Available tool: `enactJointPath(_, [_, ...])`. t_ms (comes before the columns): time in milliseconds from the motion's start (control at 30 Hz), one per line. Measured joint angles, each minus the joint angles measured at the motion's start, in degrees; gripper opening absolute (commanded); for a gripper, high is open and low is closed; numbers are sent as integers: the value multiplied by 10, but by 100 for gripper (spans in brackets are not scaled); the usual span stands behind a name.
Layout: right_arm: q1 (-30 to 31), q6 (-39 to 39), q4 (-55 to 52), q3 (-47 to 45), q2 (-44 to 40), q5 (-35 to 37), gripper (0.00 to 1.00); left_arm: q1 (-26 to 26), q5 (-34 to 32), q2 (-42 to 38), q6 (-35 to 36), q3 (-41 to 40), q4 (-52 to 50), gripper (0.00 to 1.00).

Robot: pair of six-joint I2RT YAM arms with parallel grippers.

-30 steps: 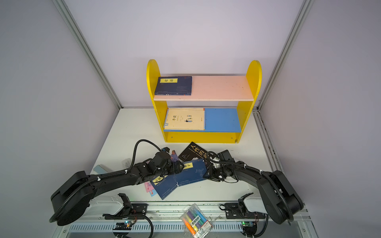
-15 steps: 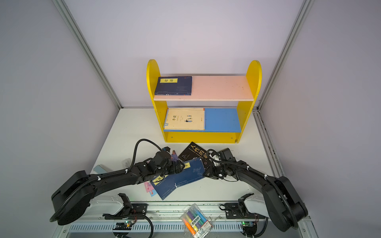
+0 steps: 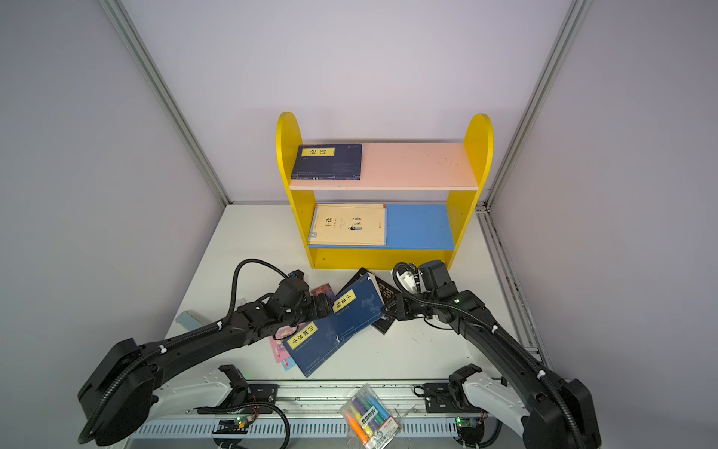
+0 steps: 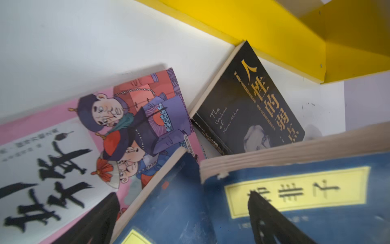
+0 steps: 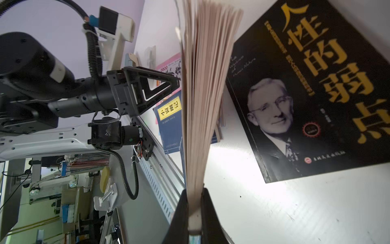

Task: Stacking books/files
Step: Pick up the book, then place the book on the bookshelf.

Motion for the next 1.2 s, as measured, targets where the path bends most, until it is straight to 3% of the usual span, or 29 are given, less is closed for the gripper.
enactJointPath(333, [-35, -45, -116, 143, -18, -18, 3, 72, -18, -124, 16, -18, -36, 98])
enactJointPath(600, [-65, -52, -160, 282, -6, -62, 3, 78, 9, -136, 59, -23, -15, 98])
enactJointPath(900, [-71, 30, -66, 395, 36, -87, 3, 78, 31, -128, 102, -14, 34, 98])
enactJointPath(1200, [-85, 128, 42, 522, 133, -40, 1, 80, 26, -120, 116, -9, 37, 98])
